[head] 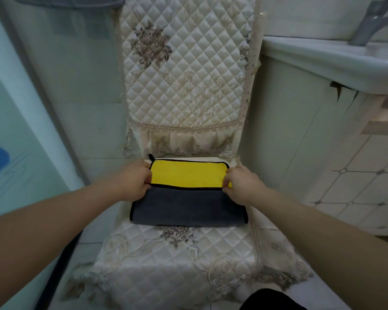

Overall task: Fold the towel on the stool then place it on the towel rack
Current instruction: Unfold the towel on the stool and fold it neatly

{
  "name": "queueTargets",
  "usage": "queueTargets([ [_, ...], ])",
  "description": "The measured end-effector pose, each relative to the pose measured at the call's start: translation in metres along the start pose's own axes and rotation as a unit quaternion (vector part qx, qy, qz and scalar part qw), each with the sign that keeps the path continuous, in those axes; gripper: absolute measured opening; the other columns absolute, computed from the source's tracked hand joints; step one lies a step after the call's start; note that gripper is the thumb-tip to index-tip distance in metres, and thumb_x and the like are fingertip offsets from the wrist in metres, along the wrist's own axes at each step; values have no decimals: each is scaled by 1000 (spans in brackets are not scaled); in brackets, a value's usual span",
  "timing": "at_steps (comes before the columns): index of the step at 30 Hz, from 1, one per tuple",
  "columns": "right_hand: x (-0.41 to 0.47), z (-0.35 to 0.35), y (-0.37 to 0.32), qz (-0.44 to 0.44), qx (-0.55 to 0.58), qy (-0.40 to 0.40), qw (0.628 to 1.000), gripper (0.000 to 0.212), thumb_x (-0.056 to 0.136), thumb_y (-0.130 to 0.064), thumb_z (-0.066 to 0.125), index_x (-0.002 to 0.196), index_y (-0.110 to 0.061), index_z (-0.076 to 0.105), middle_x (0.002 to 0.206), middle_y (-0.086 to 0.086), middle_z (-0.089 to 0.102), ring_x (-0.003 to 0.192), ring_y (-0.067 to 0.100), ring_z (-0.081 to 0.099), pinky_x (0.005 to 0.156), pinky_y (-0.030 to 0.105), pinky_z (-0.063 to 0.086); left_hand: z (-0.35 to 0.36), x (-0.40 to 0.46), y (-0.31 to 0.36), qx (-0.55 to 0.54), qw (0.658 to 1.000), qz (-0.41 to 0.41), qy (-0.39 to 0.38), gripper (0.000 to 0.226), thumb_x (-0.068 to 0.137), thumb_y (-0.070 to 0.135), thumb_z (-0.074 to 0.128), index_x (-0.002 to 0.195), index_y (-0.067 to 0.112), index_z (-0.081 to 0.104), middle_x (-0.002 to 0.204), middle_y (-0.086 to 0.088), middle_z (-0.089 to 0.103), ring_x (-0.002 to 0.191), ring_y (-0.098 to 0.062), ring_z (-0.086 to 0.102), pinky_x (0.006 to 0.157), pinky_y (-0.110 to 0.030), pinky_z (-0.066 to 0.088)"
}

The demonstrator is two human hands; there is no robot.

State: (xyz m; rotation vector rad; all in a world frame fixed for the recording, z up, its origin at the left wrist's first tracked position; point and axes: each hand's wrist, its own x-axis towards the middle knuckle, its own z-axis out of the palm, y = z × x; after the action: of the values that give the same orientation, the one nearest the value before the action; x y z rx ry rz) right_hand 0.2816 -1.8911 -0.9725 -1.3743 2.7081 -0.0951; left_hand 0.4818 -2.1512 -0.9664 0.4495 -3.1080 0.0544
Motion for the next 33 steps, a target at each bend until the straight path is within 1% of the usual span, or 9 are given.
queueTargets([
  [3,1,10,-2,2,-16,-6,1000,27,95,-36,55,111,-22,72,120,6,61,124,31,45,94,46,46,11,-2,3,-8,1000,-4,10,21,90,32,61,100,16,69,111,-6,58,108,-28,57,85,-37,47],
  [5,-2,19,-7,-19,-35,26,999,37,97,-44,49,122,-22,67,124,5,58,125,31,45,96,47,45,20,-5,9,-33,999,-8,26,30,92,35,59,111,12,65,121,-11,57,114,-31,55,91,-36,44],
  [7,-8,30,-17,-53,-8,56,997,47,99,-49,45,134,-21,60,141,8,54,134,33,42,106,47,40,29,-7,21,-73,996,3,49,41,95,36,56,123,7,61,139,-20,52,129,-36,47,105,-38,38],
  [10,-18,49,-37,-82,72,21,994,64,99,-59,34,154,-26,37,167,6,25,154,29,18,123,50,19,39,-13,47,-118,992,20,43,60,99,47,44,146,10,44,160,-17,30,148,-32,26,120,-41,22],
  [13,-24,69,-42,-75,91,-16,993,68,100,-63,24,160,-31,17,171,-3,5,157,21,0,125,48,4,56,-17,66,-119,992,33,0,69,100,56,26,157,18,18,167,-7,10,153,-23,5,123,-41,9],
  [16,-31,83,-32,-52,71,-30,996,74,97,-68,12,161,-31,8,171,-6,-1,156,18,-7,126,45,-1,75,-24,69,-106,992,0,-65,73,97,65,11,158,26,3,168,0,-6,153,-17,-8,123,-40,0],
  [20,-38,93,-25,-38,48,-5,998,79,93,-73,4,161,-33,4,171,-10,-3,156,16,-9,126,44,-2,88,-31,62,-87,996,0,-38,82,88,74,-1,158,32,0,167,3,-8,152,-16,-10,123,-40,-2],
  [28,-47,89,-22,-27,39,-20,999,81,91,-75,3,161,-33,1,171,-9,-5,156,19,-10,126,44,-3,91,-52,30,-85,995,5,-55,81,87,78,-1,156,35,-10,164,7,-19,148,-10,-21,119,-33,-10],
  [33,-56,82,-13,-53,28,-36,998,85,88,-81,7,160,-37,-1,170,-10,-9,155,16,-14,124,39,-8,87,-66,23,-87,994,3,-59,82,88,78,2,156,34,-10,164,6,-19,148,-9,-21,121,-36,-8],
])
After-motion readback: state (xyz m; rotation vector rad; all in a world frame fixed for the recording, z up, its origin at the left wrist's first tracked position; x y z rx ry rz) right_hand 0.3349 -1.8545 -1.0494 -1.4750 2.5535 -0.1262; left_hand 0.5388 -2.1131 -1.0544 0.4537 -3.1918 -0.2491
